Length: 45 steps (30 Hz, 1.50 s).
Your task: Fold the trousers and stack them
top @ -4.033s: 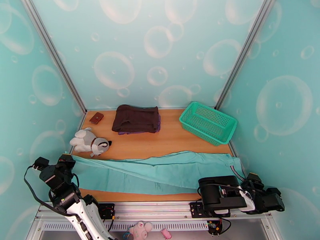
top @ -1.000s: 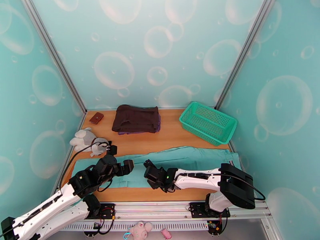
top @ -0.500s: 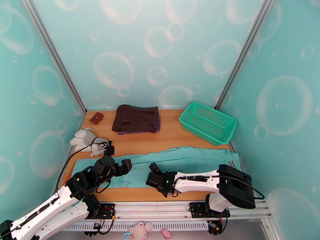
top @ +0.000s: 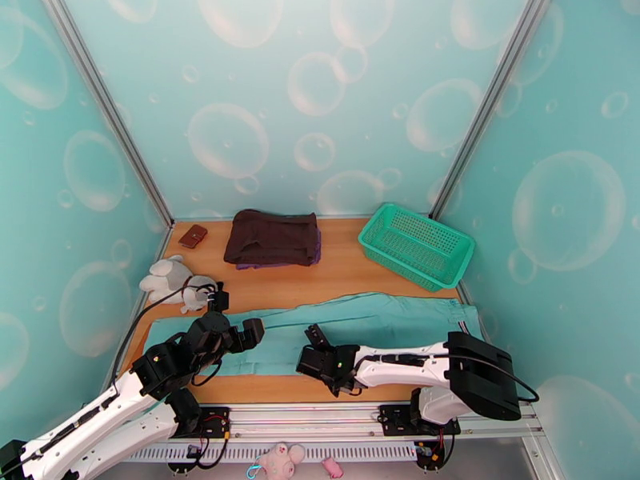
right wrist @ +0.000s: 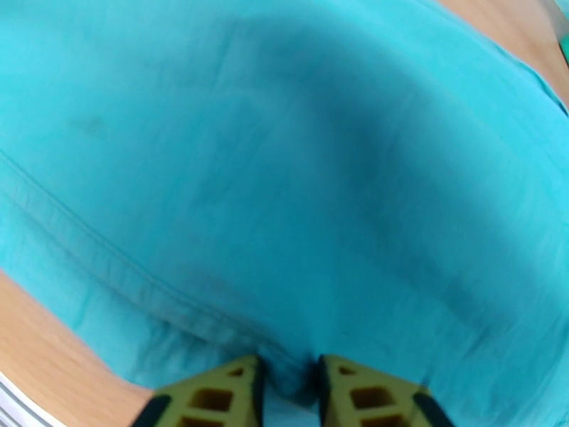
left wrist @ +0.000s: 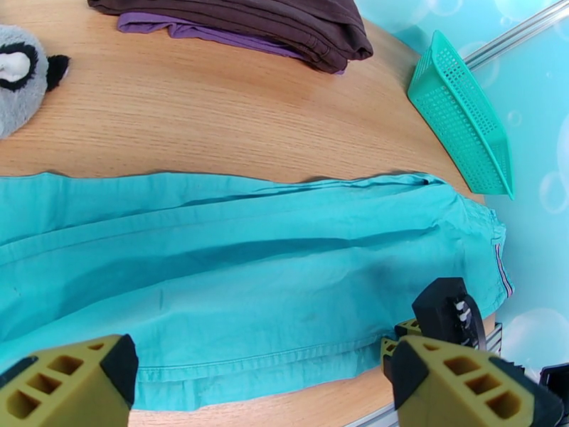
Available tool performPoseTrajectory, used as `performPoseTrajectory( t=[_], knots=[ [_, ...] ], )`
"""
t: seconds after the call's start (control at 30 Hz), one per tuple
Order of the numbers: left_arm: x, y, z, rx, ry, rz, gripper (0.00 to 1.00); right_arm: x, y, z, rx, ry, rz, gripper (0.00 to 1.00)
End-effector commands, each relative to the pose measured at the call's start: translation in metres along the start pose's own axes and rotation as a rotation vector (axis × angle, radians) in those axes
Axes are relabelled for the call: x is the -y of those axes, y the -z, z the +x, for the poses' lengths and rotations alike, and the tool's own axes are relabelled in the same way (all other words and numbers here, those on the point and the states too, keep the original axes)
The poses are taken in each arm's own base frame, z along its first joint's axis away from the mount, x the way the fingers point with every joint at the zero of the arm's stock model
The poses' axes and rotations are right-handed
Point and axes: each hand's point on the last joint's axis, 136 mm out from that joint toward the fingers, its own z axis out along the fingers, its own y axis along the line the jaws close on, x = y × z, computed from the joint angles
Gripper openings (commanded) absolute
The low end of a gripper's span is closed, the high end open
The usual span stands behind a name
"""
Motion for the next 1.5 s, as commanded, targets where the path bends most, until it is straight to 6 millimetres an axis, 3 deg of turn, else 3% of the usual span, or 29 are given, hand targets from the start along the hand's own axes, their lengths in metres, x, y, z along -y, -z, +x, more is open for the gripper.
performPoseTrajectory(
  t=[0.0, 0.07, 0.43, 0.67, 0.8, 0.9, 1.03, 1.17, 1.23, 1.33, 1.47],
  knots=[
    [0.006, 0.003, -0.001, 0.004, -0.007, 0.025, 0.99, 0.004, 0.004, -0.001, 0.012, -0.002, 0.022, 0.07],
    [0.007, 0.004, -0.001, 0.008, -0.005, 0.031, 0.99, 0.001, 0.008, -0.002, 0.017, 0.005, 0.011, 0.00],
    [0.007, 0.008, -0.004, 0.031, -0.002, 0.039, 0.99, -0.008, 0.036, 0.016, 0.025, 0.003, -0.016, 0.00],
    [0.006, 0.005, -0.003, 0.035, -0.007, 0.040, 0.99, -0.007, 0.029, 0.037, -0.033, 0.006, 0.006, 0.03],
    [0.005, 0.005, -0.005, 0.044, -0.003, 0.029, 0.99, -0.002, 0.032, 0.032, -0.006, -0.012, 0.028, 0.30],
    [-0.003, 0.003, -0.006, 0.054, 0.004, -0.016, 0.99, -0.001, 0.047, 0.009, 0.074, -0.029, 0.022, 0.51],
    [-0.025, 0.006, -0.021, 0.122, 0.018, -0.173, 0.99, -0.015, 0.078, -0.048, 0.224, -0.024, -0.065, 0.58],
    [-0.051, 0.005, -0.038, 0.215, 0.066, -0.344, 0.99, -0.049, 0.078, -0.106, 0.326, 0.014, -0.259, 0.58],
    [-0.071, 0.009, -0.044, 0.227, 0.086, -0.452, 0.99, -0.061, 0.071, -0.130, 0.372, 0.009, -0.343, 0.60],
    [-0.093, 0.012, -0.054, 0.245, 0.128, -0.506, 0.99, -0.056, 0.042, -0.157, 0.376, -0.056, -0.403, 0.62],
    [-0.112, -0.016, -0.058, 0.175, 0.231, -0.413, 0.96, -0.046, 0.001, -0.188, 0.342, -0.047, -0.339, 0.63]
  ],
)
